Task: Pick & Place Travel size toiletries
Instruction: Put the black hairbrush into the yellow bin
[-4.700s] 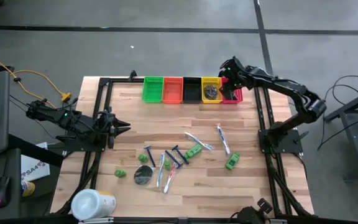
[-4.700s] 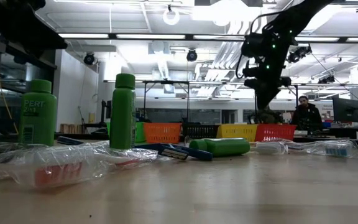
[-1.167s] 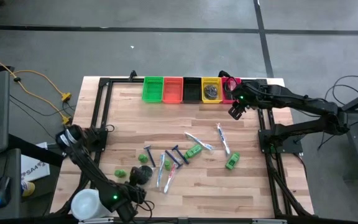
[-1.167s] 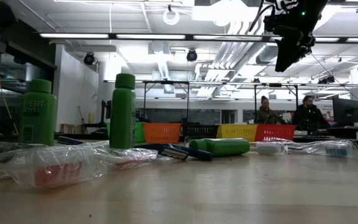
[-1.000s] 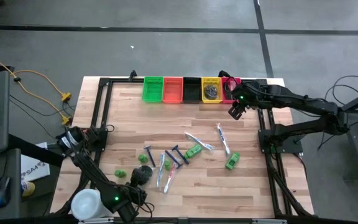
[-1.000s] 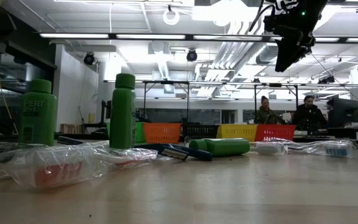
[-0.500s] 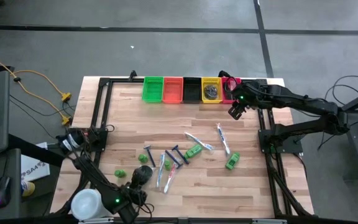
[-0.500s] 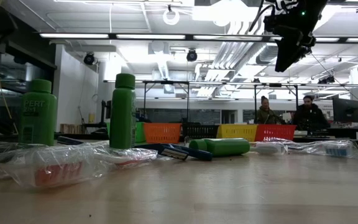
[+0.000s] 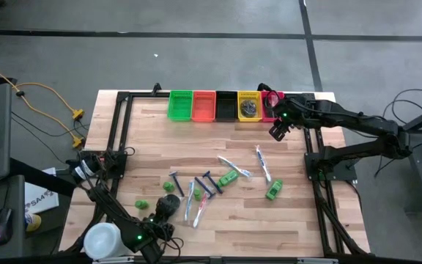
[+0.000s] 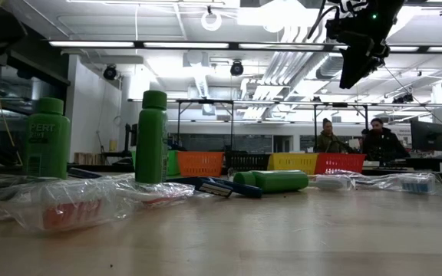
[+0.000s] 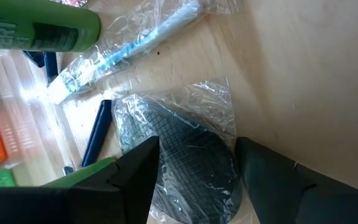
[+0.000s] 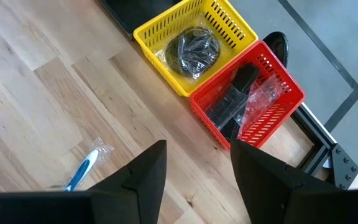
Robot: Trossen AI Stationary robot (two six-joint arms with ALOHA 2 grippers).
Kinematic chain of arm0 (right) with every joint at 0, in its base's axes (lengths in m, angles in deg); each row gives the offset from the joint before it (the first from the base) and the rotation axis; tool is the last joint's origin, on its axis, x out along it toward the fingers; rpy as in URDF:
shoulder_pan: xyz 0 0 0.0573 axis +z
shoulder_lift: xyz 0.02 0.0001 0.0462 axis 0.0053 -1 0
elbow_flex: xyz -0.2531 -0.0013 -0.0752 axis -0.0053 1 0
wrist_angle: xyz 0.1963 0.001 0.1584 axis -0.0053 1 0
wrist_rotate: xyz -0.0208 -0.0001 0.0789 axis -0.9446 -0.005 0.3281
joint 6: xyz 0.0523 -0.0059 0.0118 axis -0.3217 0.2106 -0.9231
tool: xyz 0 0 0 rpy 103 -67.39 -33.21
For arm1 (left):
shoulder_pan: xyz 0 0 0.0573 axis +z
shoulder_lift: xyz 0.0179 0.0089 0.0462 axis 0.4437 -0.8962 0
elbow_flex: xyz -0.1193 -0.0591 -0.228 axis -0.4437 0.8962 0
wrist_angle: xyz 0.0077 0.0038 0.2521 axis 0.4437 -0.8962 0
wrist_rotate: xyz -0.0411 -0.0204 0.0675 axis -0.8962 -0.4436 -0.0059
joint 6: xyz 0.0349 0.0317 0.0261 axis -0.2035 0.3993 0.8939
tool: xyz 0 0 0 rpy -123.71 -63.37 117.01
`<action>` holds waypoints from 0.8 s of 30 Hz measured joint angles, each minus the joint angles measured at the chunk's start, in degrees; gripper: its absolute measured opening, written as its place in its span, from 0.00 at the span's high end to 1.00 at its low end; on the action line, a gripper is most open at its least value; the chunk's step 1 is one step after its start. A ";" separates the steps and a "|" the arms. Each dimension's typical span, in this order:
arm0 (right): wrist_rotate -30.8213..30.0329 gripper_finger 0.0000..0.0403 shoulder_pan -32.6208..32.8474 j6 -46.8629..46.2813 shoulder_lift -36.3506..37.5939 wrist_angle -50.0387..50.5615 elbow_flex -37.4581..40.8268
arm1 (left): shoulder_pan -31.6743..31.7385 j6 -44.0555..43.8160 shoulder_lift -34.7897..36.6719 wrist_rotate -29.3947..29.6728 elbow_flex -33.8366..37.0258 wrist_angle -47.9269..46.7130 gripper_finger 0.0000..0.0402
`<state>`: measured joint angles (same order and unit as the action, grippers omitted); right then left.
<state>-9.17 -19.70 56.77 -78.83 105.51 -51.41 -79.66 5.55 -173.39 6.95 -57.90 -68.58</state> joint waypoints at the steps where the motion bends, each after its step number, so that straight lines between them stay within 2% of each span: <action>1: 0.12 0.57 0.00 0.00 0.00 0.00 0.00 | 0.00 0.00 -0.02 -0.08 0.00 -0.12 0.46; 12: 0.38 0.57 0.00 -0.17 0.00 0.00 0.00 | 0.04 -0.09 -0.07 -0.72 0.04 -0.51 0.49; 24: 0.58 0.57 0.00 -0.20 0.00 0.00 0.00 | 0.04 -3.30 -0.17 -2.55 0.15 -0.32 0.78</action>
<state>-8.58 -19.70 56.58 -78.83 105.51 -51.41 -79.61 2.25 -173.56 4.41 -57.75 -68.89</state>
